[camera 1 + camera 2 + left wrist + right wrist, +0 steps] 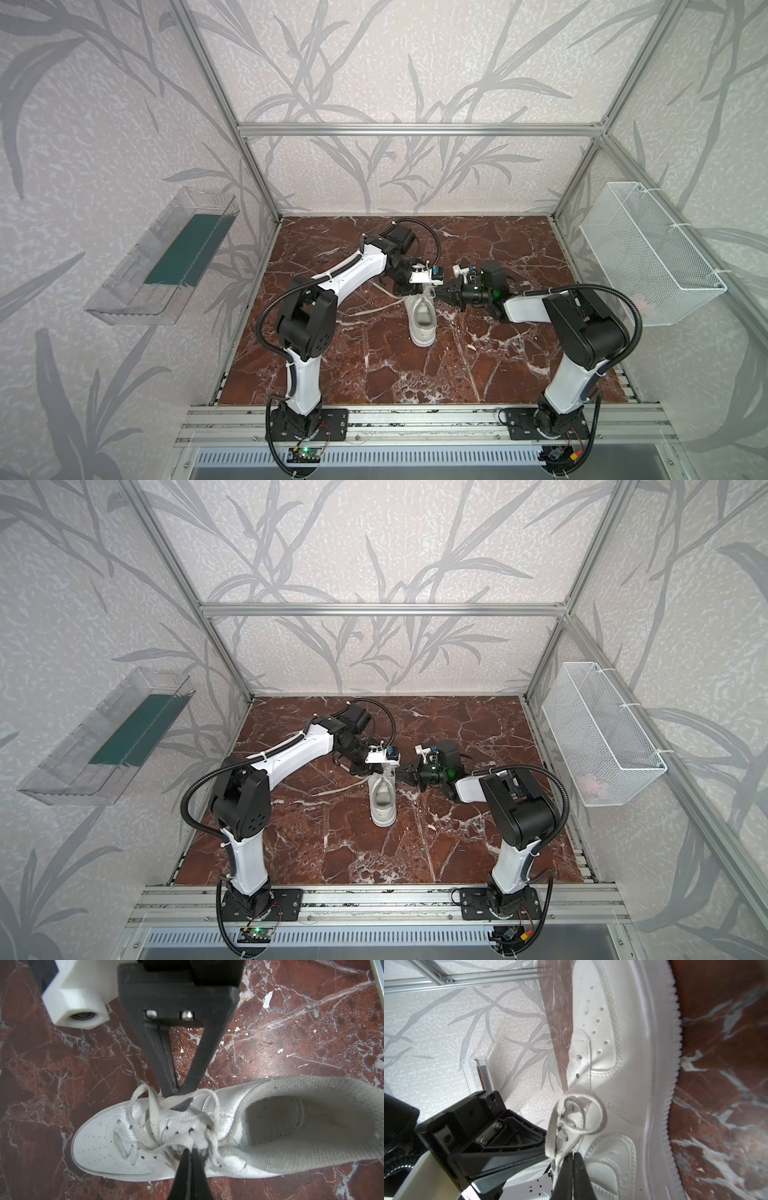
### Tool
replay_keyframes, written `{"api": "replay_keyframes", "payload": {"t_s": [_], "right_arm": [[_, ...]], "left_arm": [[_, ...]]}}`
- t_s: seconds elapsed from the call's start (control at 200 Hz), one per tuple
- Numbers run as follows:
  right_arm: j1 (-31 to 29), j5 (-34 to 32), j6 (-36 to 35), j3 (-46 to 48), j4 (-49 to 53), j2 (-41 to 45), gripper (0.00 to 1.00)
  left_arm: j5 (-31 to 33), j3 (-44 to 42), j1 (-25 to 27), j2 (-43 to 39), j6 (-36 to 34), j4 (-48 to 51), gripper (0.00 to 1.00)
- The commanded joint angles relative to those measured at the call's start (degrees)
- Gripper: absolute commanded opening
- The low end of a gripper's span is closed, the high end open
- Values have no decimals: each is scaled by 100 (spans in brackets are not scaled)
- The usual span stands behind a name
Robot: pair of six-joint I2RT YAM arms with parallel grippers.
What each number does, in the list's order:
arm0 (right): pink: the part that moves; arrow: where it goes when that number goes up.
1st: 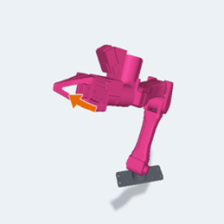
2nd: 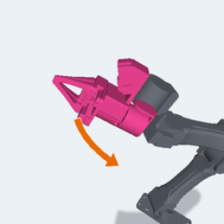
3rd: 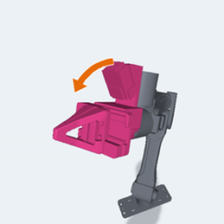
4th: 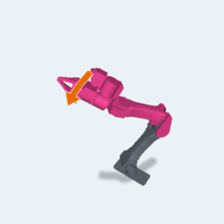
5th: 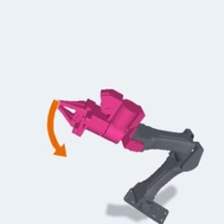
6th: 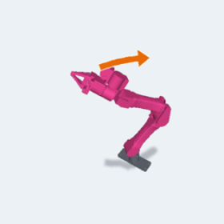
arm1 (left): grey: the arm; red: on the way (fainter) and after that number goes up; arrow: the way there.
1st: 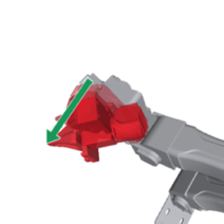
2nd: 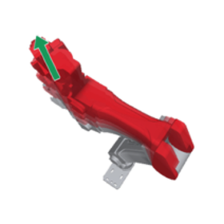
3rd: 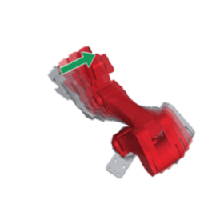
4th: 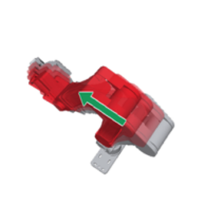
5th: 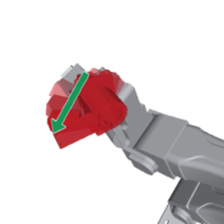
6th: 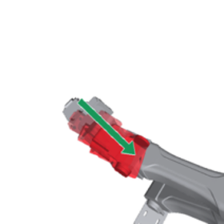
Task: Tie the shoes
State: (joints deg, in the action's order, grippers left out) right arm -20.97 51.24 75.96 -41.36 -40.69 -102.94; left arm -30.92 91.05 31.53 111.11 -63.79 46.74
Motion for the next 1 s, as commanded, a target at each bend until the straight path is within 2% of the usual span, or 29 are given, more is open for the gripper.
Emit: {"api": "replay_keyframes", "payload": {"t_s": [0.0,0.5,0.525,0.995], "right_arm": [[-28,122,168,45,-507,54,7],[-196,218,332,-136,-829,-187,19],[-205,211,333,-138,-819,-199,19],[-311,220,393,-341,-889,-420,20]], "left_arm": [[15,159,30,129,-4,154,0],[-20,168,31,150,-9,135,0],[-20,168,33,146,179,134,0],[-45,124,32,117,229,50,0]]}}
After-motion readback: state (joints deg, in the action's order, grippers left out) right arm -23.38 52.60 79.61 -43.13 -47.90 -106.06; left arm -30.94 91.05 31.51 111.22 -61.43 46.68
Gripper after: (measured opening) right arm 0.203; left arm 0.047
